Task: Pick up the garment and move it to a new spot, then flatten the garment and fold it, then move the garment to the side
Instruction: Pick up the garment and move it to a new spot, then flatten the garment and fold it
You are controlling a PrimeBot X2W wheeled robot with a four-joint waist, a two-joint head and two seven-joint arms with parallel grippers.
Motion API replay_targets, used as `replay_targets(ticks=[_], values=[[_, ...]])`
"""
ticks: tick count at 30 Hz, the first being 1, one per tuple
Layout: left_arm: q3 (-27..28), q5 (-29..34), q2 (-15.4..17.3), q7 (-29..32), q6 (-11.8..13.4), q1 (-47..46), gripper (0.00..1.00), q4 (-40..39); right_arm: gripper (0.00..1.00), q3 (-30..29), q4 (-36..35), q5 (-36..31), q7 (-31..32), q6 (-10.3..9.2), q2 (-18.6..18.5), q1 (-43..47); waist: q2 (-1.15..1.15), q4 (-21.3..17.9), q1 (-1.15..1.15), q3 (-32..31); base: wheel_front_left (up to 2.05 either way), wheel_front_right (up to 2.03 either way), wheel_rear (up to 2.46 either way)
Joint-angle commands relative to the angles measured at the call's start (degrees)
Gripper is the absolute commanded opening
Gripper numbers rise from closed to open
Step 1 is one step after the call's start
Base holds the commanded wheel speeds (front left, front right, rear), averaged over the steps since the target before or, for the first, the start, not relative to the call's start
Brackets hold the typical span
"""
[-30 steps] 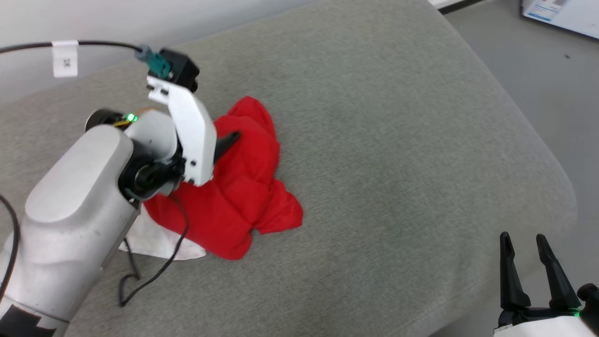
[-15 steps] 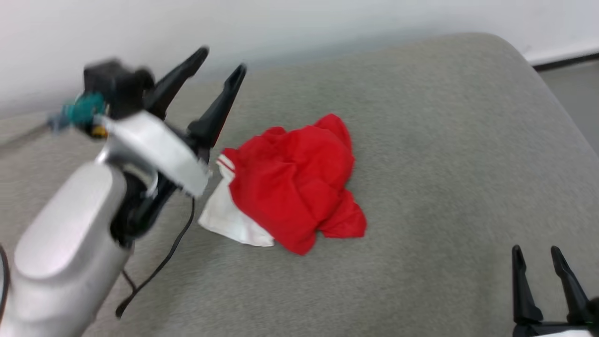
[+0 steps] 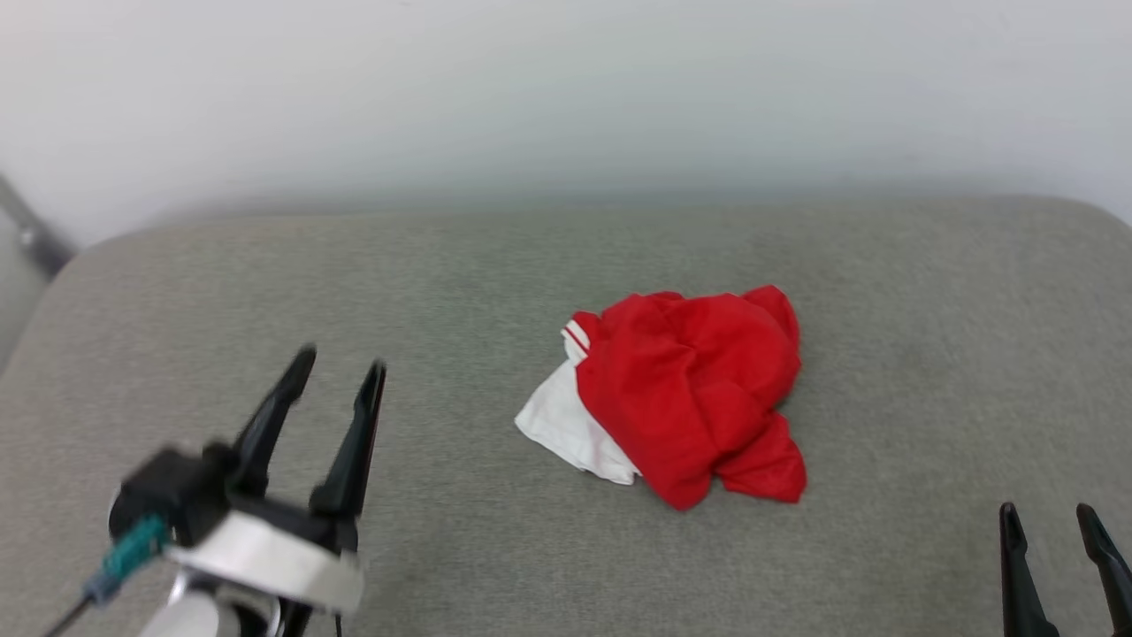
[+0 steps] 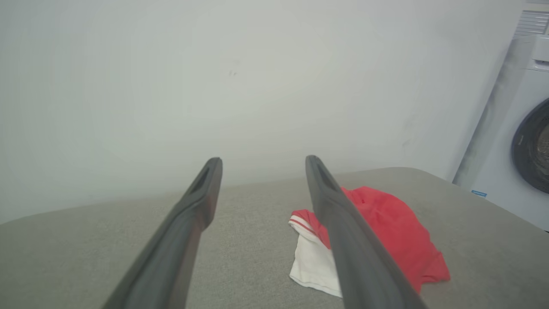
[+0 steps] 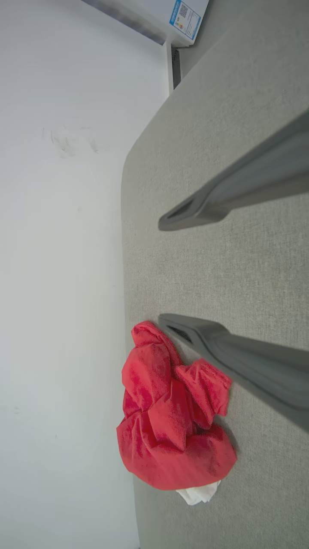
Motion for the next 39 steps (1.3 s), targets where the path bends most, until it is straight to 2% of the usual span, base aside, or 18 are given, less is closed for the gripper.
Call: replay_targets(ticks=[1, 10, 19, 26, 39], values=[[0.6, 0.9, -0.4, -0.1, -0.5, 1.5, 1.00, -0.4, 1.00, -0.1, -0.2, -0.1, -0.1, -0.04, -0.1, 0.8, 0.00, 1.7, 0.00, -1.4, 0.00, 0.00, 0.00], [13.3, 12.9, -11.1, -0.1, -5.3, 16.8, 1.00, -7.1, 1.00, -0.6, -1.2, -0.8, -0.1, -0.04, 1.0, 4.0, 0.00, 4.2, 0.00, -2.4, 0.00, 0.00, 0.00], [20.3, 19.9, -18.0, -0.1, -6.8, 27.4, 1.00, -9.4, 1.00, -1.3, -2.2, -1.3, -0.1, -0.05, 1.8, 5.0, 0.00, 4.0, 0.00, -2.7, 0.00, 0.00, 0.00], [19.2, 21.3, -19.0, -0.1, -7.0, 28.6, 1.00, -8.0, 1.00, -1.1, -2.9, -0.8, -0.1, -0.05, 2.1, 5.2, 0.00, 4.0, 0.00, -2.3, 0.00, 0.00, 0.00], [18.5, 21.9, -18.7, -0.1, -7.0, 26.2, 1.00, -6.3, 1.00, 0.5, -5.6, -0.4, -0.1, -0.05, 1.8, 5.3, 0.00, 2.8, 0.00, -1.5, 0.00, 0.00, 0.00]])
